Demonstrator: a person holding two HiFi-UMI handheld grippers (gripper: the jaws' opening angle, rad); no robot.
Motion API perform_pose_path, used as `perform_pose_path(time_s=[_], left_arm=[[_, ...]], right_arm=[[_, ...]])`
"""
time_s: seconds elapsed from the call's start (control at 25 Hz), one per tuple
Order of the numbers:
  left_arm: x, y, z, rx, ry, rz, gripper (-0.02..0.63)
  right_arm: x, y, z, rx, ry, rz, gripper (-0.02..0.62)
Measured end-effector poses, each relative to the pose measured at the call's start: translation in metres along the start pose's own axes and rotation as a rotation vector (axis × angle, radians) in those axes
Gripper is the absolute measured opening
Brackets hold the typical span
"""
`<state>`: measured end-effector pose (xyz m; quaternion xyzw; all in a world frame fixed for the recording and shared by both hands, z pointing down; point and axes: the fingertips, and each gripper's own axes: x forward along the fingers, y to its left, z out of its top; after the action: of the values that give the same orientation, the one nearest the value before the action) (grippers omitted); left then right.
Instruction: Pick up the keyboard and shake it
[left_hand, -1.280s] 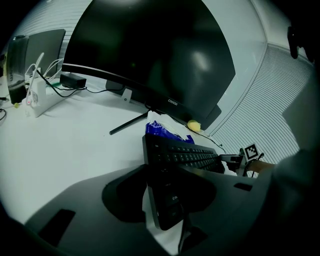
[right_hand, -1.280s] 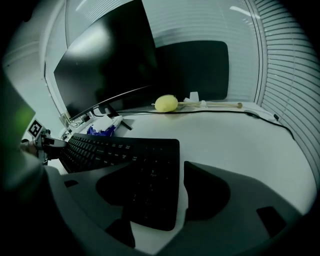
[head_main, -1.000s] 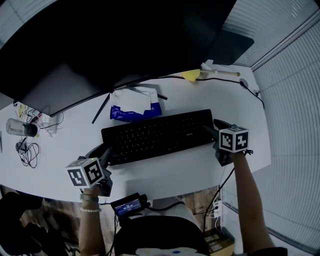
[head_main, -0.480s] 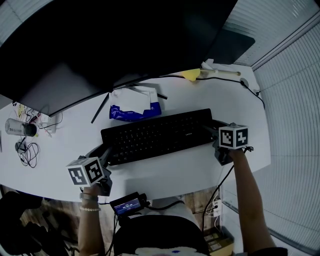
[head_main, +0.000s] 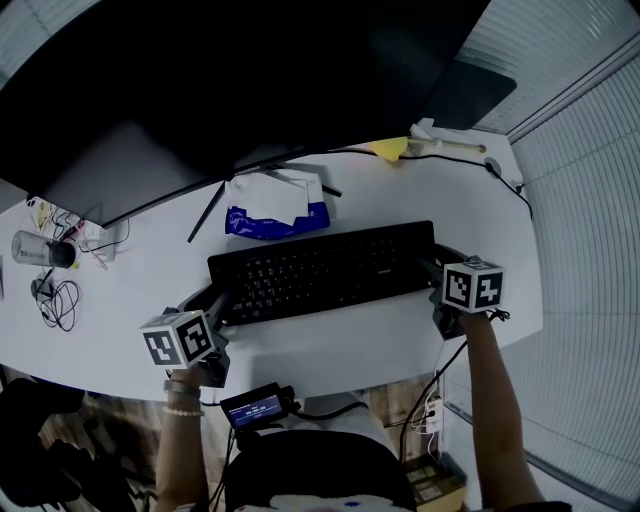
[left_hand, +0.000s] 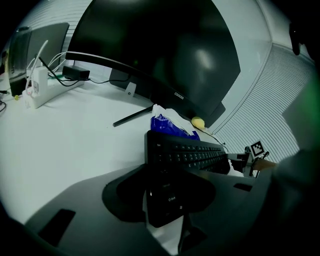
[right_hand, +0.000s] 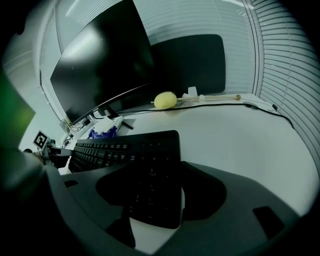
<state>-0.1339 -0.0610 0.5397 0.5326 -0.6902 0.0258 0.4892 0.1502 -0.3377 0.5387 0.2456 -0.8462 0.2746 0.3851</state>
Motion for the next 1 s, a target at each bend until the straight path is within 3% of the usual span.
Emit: perform_pose_path(time_s=[0.44,1.0], left_arm=[[0.002,-0.018,0.018,0.012,-0.091,-0.127,0.158],[-0.009,-0.055,0.067,0.028,-0.358,-0.405,0.150]], right_arm=[[-0.071,0.014,0.035,-0.083,-0.164,-0.154,0.278],[-0.208,0.086,0.116,-0.386,-0.472,-0.410,0.278]])
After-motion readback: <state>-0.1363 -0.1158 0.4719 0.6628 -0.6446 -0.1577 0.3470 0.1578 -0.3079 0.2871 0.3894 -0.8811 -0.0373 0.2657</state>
